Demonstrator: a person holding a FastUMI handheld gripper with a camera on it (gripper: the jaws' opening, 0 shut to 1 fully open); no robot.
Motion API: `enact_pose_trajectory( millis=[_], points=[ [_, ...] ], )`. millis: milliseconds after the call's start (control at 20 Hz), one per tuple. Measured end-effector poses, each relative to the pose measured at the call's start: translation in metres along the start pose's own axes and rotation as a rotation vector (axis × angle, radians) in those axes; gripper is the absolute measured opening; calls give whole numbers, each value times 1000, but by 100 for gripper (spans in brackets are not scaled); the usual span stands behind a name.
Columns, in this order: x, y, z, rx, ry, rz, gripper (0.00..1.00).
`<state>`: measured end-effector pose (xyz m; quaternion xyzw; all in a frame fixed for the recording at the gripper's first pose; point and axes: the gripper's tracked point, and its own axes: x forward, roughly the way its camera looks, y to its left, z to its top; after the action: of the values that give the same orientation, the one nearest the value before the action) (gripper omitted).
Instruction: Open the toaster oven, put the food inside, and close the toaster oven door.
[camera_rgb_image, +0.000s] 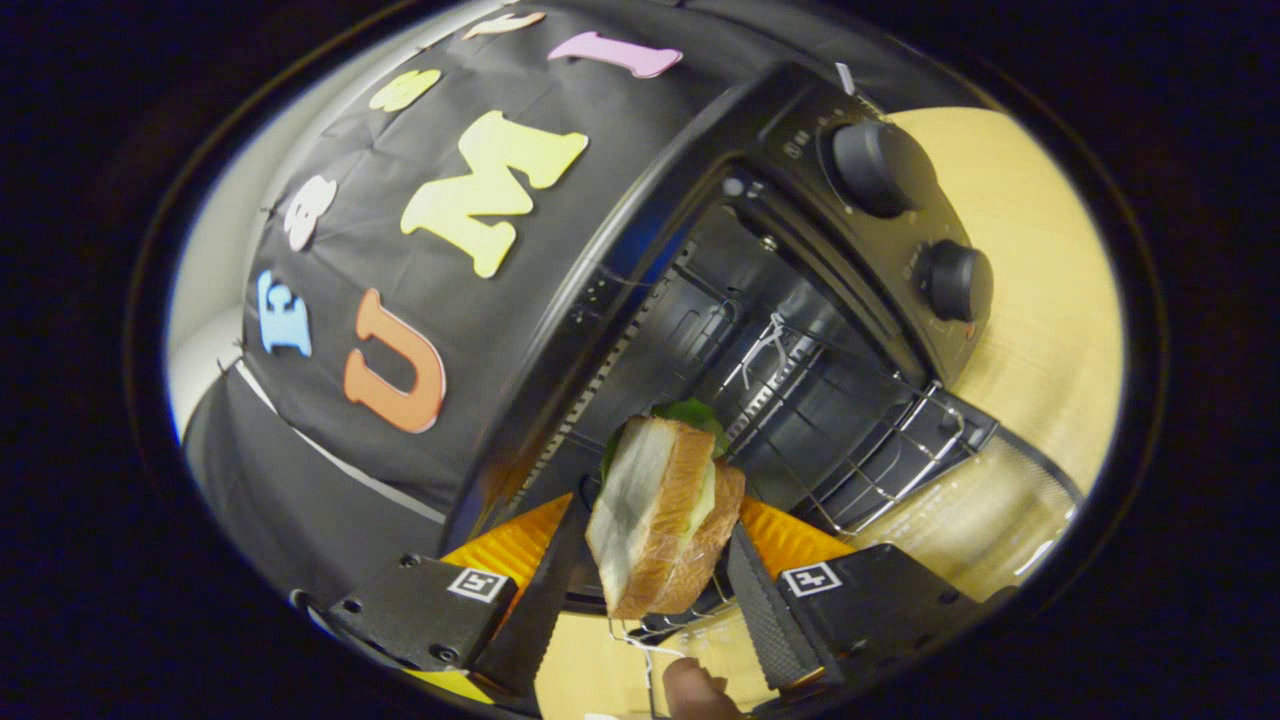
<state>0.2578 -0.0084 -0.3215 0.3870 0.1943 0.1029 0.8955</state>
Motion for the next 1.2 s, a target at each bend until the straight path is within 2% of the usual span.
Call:
enact_pose_trajectory(
  millis=[100, 200, 400, 750, 1050, 1200],
  points=[
    [-8, 1, 4, -67, -1, -28, 86],
    [-17, -6, 7, -134, -6, -93, 100],
    [-35, -21, -6, -254, 84, -192, 100],
    [-75, -16, -23, -361, 105, -174, 100],
    [-107, -29, -53, -473, 156, -192, 100],
    [-120, -47, -67, -551, 171, -233, 100]
  ],
)
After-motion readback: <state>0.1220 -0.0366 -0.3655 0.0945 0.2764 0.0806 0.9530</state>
